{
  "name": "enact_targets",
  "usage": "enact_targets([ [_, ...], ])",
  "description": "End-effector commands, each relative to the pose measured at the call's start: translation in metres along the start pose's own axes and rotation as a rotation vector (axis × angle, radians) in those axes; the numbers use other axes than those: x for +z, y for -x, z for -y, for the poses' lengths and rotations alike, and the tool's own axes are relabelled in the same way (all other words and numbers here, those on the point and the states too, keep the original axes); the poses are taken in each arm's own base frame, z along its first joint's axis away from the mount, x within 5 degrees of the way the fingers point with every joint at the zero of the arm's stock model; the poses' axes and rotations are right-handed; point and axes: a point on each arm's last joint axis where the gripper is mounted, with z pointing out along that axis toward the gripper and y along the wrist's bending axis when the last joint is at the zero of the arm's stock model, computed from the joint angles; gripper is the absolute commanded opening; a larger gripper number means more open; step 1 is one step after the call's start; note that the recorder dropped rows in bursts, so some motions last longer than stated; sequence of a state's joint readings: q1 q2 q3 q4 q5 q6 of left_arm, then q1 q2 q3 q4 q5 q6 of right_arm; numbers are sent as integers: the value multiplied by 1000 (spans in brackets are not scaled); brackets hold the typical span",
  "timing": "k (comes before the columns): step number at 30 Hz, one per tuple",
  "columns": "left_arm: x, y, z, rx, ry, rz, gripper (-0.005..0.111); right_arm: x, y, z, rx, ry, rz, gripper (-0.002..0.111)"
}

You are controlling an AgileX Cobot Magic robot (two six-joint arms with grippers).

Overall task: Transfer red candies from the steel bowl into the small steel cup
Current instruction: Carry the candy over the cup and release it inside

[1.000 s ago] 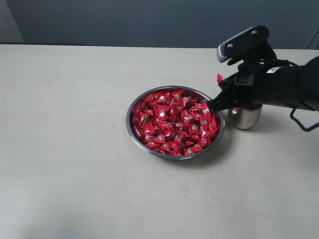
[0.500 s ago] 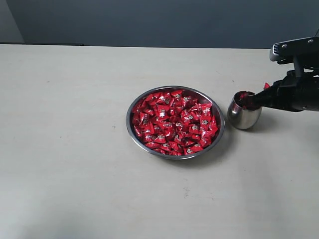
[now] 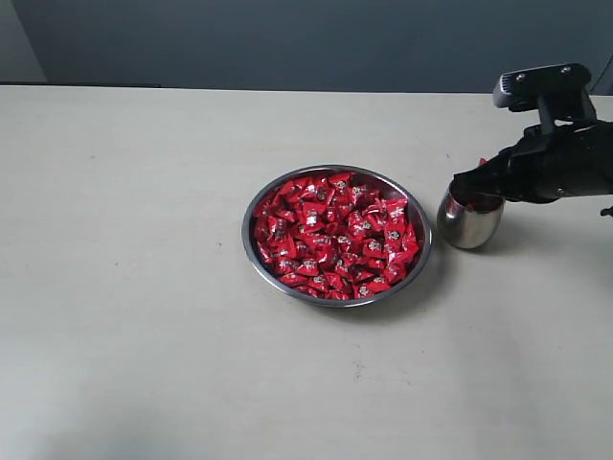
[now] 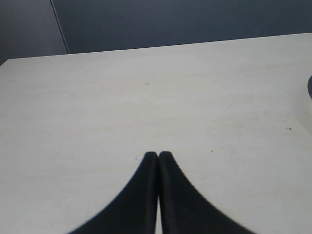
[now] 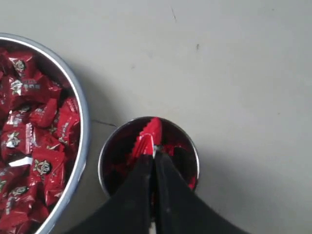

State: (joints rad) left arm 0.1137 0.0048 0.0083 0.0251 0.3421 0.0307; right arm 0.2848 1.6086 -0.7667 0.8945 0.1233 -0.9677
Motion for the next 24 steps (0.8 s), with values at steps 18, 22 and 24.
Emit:
enact_targets([
  [18,-1,3,0,2,-4,18,0,20,2,4,-1,-2,-33,1],
  [22,-1,3,0,2,-4,18,0,20,2,3,-1,0,-34,4],
  [24,-1,3,0,2,-4,18,0,20,2,3,1,1,-34,13],
])
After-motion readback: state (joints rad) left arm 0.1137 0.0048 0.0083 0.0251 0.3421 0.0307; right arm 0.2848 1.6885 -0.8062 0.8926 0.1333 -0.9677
